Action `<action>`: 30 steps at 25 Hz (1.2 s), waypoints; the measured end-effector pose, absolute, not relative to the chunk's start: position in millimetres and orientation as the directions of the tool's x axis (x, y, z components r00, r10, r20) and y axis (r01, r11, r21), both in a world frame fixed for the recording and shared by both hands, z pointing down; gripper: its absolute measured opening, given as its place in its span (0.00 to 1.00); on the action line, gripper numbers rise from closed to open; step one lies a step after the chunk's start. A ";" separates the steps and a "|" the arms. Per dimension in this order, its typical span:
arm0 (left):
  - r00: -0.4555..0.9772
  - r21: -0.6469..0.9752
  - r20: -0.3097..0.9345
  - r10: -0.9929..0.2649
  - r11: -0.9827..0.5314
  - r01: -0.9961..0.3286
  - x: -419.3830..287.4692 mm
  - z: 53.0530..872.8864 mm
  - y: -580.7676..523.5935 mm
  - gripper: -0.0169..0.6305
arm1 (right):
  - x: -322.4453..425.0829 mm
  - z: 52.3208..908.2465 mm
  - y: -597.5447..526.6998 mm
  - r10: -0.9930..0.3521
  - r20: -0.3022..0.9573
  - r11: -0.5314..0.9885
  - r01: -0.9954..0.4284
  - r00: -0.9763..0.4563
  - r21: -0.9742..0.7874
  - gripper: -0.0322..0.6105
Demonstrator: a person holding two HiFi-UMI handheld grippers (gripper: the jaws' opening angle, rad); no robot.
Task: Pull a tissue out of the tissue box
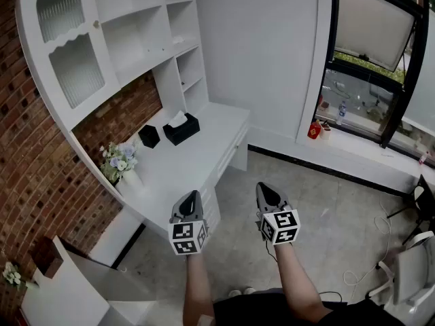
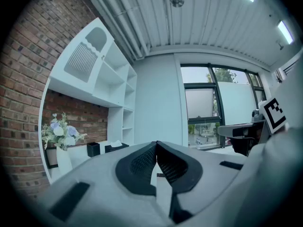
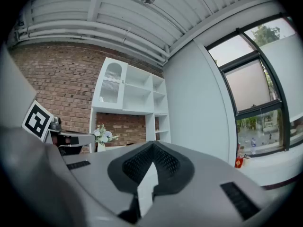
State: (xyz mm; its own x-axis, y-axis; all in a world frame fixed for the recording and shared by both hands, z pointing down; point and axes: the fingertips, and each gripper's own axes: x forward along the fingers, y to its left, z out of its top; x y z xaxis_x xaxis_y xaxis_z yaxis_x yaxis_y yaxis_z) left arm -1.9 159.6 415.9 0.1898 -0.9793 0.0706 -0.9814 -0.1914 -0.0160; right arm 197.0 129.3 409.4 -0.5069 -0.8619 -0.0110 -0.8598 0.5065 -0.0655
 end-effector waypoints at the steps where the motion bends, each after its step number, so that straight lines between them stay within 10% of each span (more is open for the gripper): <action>1: 0.190 -0.015 0.071 -0.979 -0.192 -0.981 -1.4 416.7 159.6 0.04 | 197.0 410.1 128.7 -0.861 -0.011 0.509 -0.858 -0.509 -0.069 0.05; 30: 0.217 -0.009 0.116 -0.969 -0.220 -0.975 -0.8 439.2 151.4 0.04 | 195.9 422.5 123.3 -0.859 -0.017 0.511 -0.854 -0.512 -0.099 0.16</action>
State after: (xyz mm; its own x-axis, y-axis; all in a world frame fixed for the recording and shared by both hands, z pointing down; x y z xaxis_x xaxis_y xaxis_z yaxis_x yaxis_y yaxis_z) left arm -0.8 151.4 439.2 0.2174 -0.9692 0.1156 -0.9755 -0.2200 -0.0094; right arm 195.9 123.3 422.5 -0.5119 -0.8589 -0.0171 -0.8539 0.5110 -0.0985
